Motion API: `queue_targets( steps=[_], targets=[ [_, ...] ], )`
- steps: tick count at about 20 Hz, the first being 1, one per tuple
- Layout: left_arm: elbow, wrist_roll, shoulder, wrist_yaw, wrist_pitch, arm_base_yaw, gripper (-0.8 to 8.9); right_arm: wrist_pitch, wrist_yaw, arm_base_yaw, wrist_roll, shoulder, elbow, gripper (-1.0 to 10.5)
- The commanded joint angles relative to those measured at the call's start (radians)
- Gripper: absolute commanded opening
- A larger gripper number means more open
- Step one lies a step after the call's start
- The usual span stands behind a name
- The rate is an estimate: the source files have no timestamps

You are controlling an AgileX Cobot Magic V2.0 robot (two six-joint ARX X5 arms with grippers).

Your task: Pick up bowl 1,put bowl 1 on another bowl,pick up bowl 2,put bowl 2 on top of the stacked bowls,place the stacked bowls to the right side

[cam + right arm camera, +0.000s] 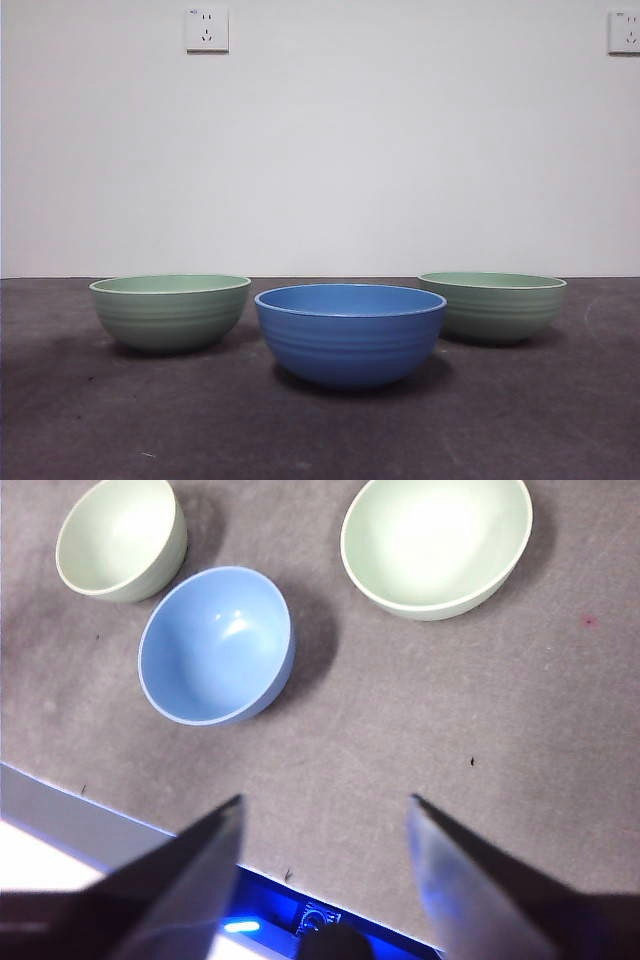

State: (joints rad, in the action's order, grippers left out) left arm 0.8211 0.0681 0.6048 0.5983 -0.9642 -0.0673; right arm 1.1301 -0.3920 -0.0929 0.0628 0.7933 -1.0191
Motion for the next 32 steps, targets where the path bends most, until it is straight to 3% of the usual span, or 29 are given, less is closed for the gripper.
queue_targets(
  steps=[1,15,19,24,27,32],
  targets=[
    [0.005,0.011,0.002,0.005,0.014,0.002,6.88,-0.004,0.0,-0.002,-0.024,0.018,-0.003,6.3],
    [0.005,0.005,0.002,0.005,0.028,0.002,6.88,-0.211,0.012,-0.002,-0.111,0.237,-0.003,6.3],
    [0.005,0.005,0.002,0.005,0.028,0.002,6.88,-0.314,0.079,-0.002,-0.134,0.344,-0.003,6.3],
    [0.005,0.005,0.002,0.005,0.028,0.002,6.88,-0.444,0.099,-0.002,-0.165,0.496,-0.003,6.3],
    [0.005,0.005,0.002,0.005,0.028,0.002,6.88,-0.535,0.163,-0.002,-0.189,0.583,-0.003,6.3],
    [0.005,0.005,0.002,0.005,0.028,0.002,6.88,-0.65,0.164,-0.002,-0.225,0.694,-0.003,5.8]
  ],
)
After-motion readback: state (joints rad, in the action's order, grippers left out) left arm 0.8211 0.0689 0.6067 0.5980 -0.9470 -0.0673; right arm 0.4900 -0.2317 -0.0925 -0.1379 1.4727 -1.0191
